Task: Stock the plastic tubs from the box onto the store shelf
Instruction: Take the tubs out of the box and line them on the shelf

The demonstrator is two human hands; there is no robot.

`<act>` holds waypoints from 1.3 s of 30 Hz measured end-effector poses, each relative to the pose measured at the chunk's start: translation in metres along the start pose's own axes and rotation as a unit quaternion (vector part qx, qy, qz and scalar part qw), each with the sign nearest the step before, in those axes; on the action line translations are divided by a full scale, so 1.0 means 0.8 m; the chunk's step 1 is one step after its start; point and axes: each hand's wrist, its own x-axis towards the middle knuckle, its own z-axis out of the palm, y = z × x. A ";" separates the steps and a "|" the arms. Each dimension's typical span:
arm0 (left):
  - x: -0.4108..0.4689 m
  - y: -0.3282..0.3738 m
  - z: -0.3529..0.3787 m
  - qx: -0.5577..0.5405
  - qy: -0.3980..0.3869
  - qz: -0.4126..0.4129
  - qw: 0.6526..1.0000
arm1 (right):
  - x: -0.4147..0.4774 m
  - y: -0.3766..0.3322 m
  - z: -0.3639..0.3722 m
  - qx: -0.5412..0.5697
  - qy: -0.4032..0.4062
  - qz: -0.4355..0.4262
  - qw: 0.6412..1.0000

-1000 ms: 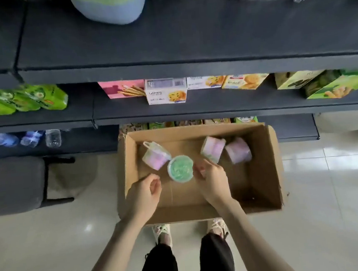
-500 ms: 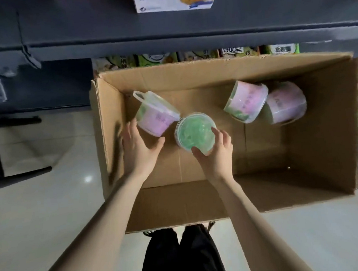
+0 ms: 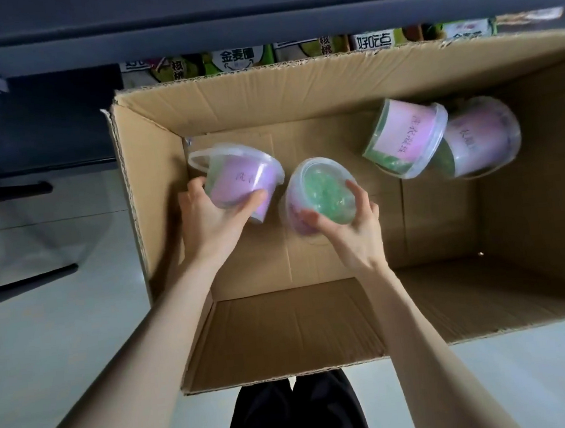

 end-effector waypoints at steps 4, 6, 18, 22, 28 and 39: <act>-0.024 -0.012 0.000 0.023 -0.026 -0.087 0.996 | 0.005 -0.002 -0.023 0.027 -0.070 0.076 0.994; -0.031 -0.020 0.003 0.011 -0.059 -0.133 0.989 | 0.010 0.002 -0.021 0.044 -0.048 0.118 0.991; -0.034 -0.027 0.017 -0.123 -0.135 -0.212 0.960 | 0.000 0.026 0.024 0.220 0.006 0.109 0.969; -0.043 -0.029 0.019 -0.199 -0.120 -0.228 0.946 | 0.005 0.023 0.018 0.200 0.006 0.105 0.974; -0.097 -0.015 0.007 -0.181 -0.050 -0.238 0.953 | -0.040 0.004 -0.020 0.206 -0.016 0.078 0.975; -0.277 0.122 -0.097 -0.190 -0.012 0.009 0.982 | -0.240 -0.096 -0.188 0.247 -0.007 -0.064 0.967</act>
